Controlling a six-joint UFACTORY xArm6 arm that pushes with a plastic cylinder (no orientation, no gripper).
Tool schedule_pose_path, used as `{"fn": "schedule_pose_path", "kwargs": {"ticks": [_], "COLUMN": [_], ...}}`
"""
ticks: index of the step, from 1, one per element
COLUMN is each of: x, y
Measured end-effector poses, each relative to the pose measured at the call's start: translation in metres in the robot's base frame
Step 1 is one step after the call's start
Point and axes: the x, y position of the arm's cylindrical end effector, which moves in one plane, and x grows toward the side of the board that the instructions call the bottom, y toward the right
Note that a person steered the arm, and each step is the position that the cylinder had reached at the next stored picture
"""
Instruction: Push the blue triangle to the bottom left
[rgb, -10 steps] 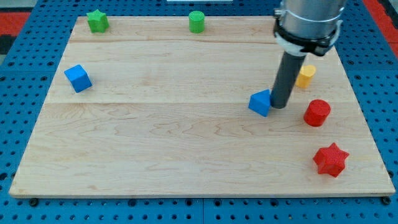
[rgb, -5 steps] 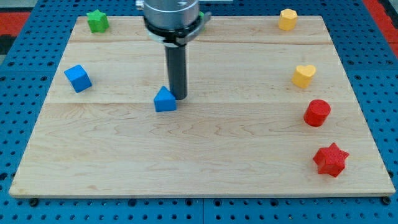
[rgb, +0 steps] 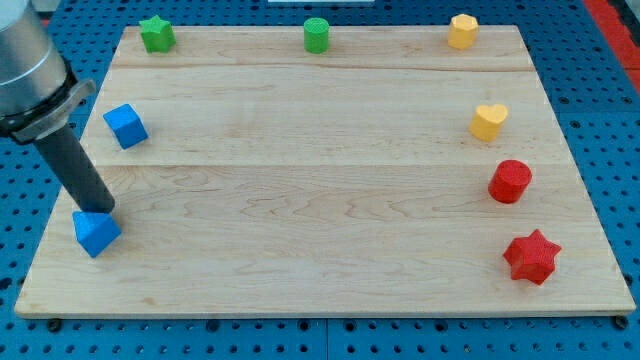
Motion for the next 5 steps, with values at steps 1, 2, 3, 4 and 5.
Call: {"fn": "schedule_pose_path", "kwargs": {"ticks": [1, 2, 3, 4, 5], "x": [0.007, 0.015, 0.019, 0.033, 0.038], "y": [-0.003, -0.003, -0.003, -0.003, -0.003]}}
